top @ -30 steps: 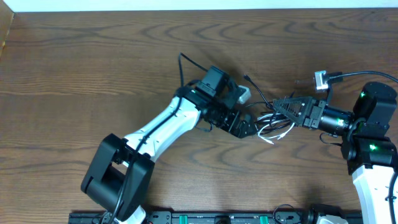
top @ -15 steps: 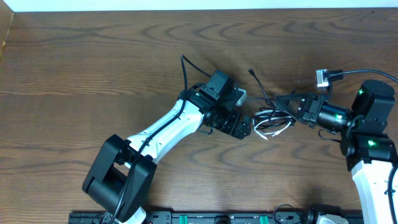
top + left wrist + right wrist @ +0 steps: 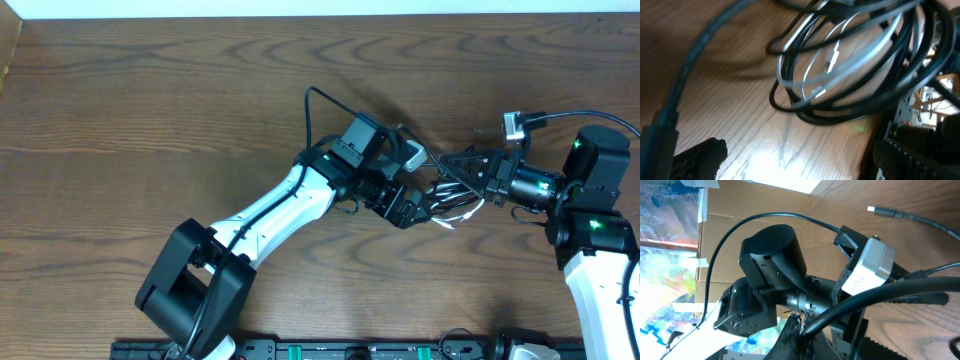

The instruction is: Untangle cables

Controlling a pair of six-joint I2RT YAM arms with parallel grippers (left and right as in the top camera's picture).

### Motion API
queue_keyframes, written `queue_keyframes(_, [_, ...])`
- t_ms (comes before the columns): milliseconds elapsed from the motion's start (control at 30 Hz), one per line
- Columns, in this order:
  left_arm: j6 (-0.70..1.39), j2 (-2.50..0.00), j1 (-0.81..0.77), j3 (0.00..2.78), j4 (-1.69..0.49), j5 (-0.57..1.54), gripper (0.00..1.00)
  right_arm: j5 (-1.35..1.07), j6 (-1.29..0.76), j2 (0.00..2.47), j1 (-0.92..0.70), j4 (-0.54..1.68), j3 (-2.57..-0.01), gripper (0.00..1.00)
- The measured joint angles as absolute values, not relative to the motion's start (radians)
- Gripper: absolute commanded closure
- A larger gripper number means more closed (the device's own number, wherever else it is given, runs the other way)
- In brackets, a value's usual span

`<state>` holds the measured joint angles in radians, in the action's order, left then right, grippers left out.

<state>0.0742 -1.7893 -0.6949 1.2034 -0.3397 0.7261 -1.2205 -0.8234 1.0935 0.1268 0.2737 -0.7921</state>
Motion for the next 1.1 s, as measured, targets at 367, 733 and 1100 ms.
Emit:
queue_keyframes(367, [0.257,-1.789,-0.745,1.203,-0.242,0.548,0.41,-1.238,-0.884,1.094,0.127,0.221,-0.792,0.99])
queue_keyframes(733, [0.320,-1.789,-0.756,1.202,-0.242,0.460,0.30,-1.252,-0.892,1.094,0.127,0.220,-0.792,0.99])
queue_keyframes(1100, [0.360,-1.789,-0.756,1.202,-0.249,0.458,0.13,-1.261,-0.892,1.094,0.127,0.220,-0.792,0.99])
